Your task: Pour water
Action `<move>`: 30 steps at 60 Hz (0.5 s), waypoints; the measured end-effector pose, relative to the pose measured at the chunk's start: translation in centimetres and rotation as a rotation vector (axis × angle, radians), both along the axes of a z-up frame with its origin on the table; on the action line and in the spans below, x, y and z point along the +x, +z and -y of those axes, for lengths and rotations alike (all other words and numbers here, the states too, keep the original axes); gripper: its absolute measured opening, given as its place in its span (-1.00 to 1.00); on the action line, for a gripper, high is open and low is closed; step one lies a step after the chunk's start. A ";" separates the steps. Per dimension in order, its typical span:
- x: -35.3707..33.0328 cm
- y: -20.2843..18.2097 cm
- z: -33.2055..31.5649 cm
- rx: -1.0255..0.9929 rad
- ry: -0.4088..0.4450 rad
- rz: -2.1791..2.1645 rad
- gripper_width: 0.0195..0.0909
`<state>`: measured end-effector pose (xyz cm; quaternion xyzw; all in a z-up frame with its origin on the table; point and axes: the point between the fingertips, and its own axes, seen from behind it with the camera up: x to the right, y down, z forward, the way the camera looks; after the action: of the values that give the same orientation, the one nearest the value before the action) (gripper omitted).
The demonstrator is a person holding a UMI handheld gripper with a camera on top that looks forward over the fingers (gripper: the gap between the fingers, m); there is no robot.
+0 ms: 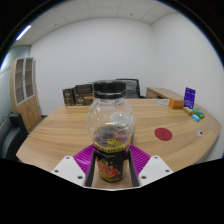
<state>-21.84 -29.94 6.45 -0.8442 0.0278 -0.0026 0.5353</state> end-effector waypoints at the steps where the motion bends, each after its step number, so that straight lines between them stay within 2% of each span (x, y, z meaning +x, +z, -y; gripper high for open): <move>1: 0.0 0.1 0.0 0.007 0.002 0.004 -0.09; 11: 0.5 0.0 -0.3 0.020 -0.019 0.035 -0.47; 19: 2.1 1.6 0.4 0.015 -0.038 0.096 -0.48; 30: 9.3 8.8 -0.2 0.037 -0.091 0.360 -0.48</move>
<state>-12.53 -29.75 15.27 -0.8181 -0.0304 -0.1774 0.5462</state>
